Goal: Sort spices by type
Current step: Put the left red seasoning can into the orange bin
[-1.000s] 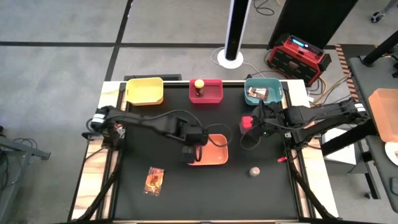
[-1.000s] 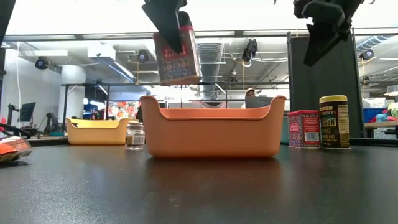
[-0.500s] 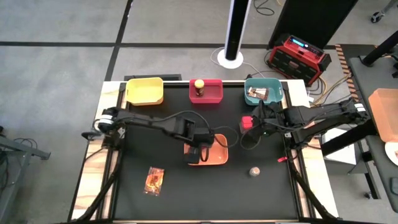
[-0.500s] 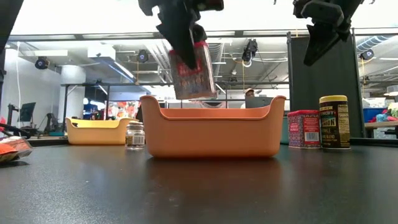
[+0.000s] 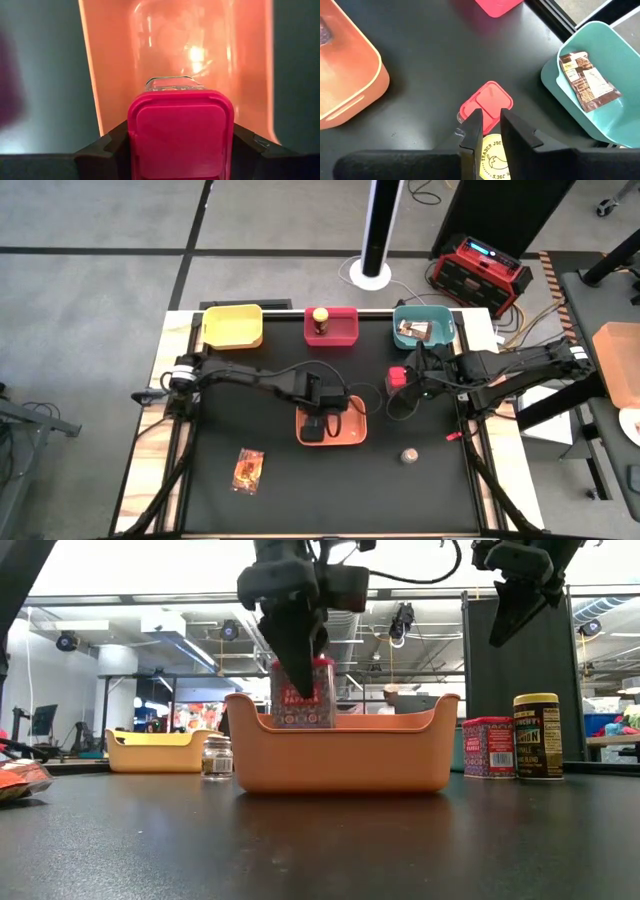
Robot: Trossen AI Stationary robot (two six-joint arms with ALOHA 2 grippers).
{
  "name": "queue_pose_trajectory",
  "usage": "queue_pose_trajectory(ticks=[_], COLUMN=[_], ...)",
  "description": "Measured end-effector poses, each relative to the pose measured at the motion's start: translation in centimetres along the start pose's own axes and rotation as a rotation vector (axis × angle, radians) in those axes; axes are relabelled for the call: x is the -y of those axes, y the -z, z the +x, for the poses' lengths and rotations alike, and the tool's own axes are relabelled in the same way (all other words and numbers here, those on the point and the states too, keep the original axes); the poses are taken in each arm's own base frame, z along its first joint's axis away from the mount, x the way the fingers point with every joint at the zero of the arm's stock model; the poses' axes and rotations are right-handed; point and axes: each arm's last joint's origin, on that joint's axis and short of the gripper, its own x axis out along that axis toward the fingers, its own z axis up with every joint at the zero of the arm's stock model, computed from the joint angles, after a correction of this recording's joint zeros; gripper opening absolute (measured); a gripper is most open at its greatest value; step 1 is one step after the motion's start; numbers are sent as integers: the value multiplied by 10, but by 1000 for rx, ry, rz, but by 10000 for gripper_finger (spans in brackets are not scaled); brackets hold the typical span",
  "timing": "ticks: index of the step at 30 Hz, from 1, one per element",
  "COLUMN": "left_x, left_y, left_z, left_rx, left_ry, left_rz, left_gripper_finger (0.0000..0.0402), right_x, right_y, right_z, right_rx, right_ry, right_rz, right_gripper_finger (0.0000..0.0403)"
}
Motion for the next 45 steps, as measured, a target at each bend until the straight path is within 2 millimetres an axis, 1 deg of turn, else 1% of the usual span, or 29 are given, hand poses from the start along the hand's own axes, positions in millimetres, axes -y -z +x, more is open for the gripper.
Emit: queue_pose_trajectory(ticks=[3, 10, 21, 27, 35, 41, 45], left_x=[0, -1, -2, -2, -2, -2, -2], left_y=[4, -1, 0, -1, 0, 0, 0], left_z=[5, 5, 7, 7, 8, 8, 8], left_rx=[-19, 28, 29, 30, 30, 30, 29], left_ry=[-2, -2, -4, -6, -8, -8, -9], left_rz=[-6, -3, -39, -47, -46, -46, -55], left_gripper_finger=[194, 194, 194, 224, 210, 239, 244], right_x=[0, 0, 0, 0, 0, 0, 0], right_y=[1, 1, 1, 1, 1, 1, 1], right_z=[1, 1, 1, 1, 1, 1, 1], right_rx=[-2, -3, -3, -3, -3, -3, -2], right_ry=[2, 3, 3, 3, 3, 3, 2], right_rz=[-2, -6, -7, -6, -6, -6, -6], right_gripper_finger=[57, 48, 59, 61, 48, 53, 59])
